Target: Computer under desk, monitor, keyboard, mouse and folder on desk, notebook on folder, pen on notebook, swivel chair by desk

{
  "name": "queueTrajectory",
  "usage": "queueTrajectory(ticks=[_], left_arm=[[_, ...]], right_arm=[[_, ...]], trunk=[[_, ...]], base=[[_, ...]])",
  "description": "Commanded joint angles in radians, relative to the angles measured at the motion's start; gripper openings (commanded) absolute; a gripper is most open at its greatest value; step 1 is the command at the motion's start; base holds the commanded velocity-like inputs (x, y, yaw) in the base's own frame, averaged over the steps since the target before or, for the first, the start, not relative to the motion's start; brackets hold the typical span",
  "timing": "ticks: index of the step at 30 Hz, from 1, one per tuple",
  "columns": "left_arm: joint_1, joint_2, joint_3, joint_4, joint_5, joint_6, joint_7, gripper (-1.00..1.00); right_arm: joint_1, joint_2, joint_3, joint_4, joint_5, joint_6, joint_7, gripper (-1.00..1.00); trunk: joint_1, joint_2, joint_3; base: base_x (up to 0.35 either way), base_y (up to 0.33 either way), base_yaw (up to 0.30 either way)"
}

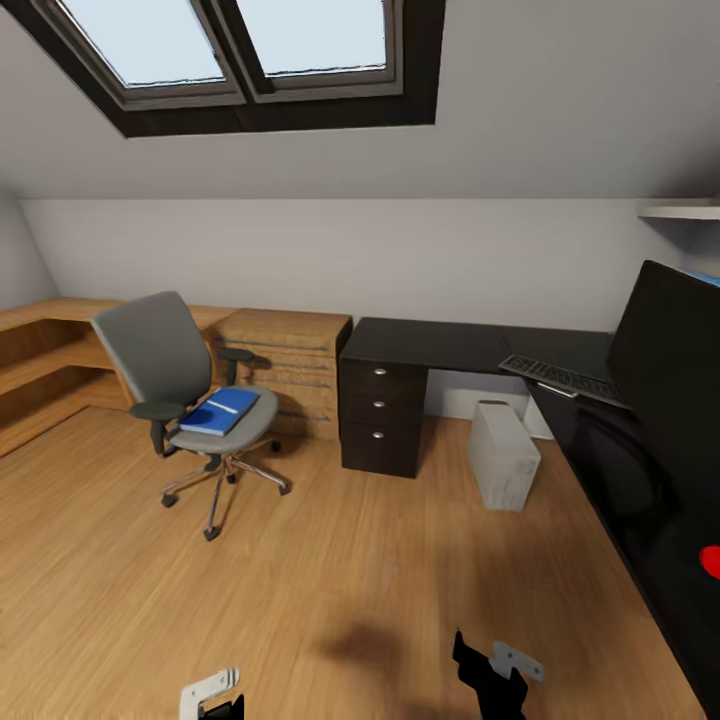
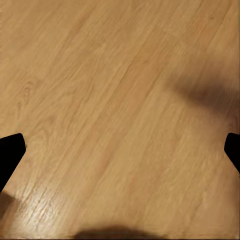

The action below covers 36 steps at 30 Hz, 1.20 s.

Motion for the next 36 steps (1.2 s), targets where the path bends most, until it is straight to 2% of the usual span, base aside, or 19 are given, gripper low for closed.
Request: queueTrajectory(ticks=[1, 16, 21, 24, 28, 33, 36], left_arm=[[0.0, 0.0, -0.003, -0.002, 0.008, 0.004, 0.007, 1.0], [0.0, 0.001, -0.003, -0.001, 0.009, 0.006, 0.007, 1.0], [0.0, 0.002, -0.002, 0.022, 0.009, 0.008, 0.007, 1.0], [0.0, 0.002, -0.002, 0.033, 0.01, 0.01, 0.007, 1.0], [0.0, 0.003, -0.002, 0.087, 0.01, 0.011, 0.007, 1.0], [-0.002, 0.004, -0.002, 0.168, 0.01, 0.011, 0.004, 1.0], [-0.003, 0.004, -0.001, 0.187, 0.01, 0.01, 0.001, 1.0]], right_arm=[[-0.001, 0.0, -0.006, 0.002, 0.005, -0.004, -0.003, 1.0], [-0.001, 0.0, -0.006, 0.002, 0.005, -0.004, -0.001, 1.0], [-0.001, -0.001, -0.006, 0.002, 0.009, -0.004, 0.0, 1.0], [0.001, -0.001, -0.006, 0.002, 0.027, -0.004, 0.001, 1.0], [0.005, -0.001, -0.006, 0.003, 0.093, -0.003, 0.001, 1.0], [0.007, -0.001, -0.006, 0.003, 0.145, -0.003, 0.0, 1.0], [0.007, -0.001, -0.006, 0.004, 0.153, -0.003, 0.0, 1.0]], trunk=[[-0.005, 0.007, 0.002], [-0.062, 0.112, 0.049], [-0.081, 0.147, 0.064], [-0.093, 0.168, 0.074], [-0.108, 0.196, 0.086], [-0.127, 0.231, 0.102], [-0.139, 0.252, 0.111]], base=[[-0.342, 0.0, -0.036], [-0.342, 0.0, -0.008], [-0.342, 0.0, -0.164], [-0.342, 0.0, -0.204], [-0.317, 0.0, -0.206], [-0.138, 0.0, -0.194], [-0.029, 0.0, -0.21]])
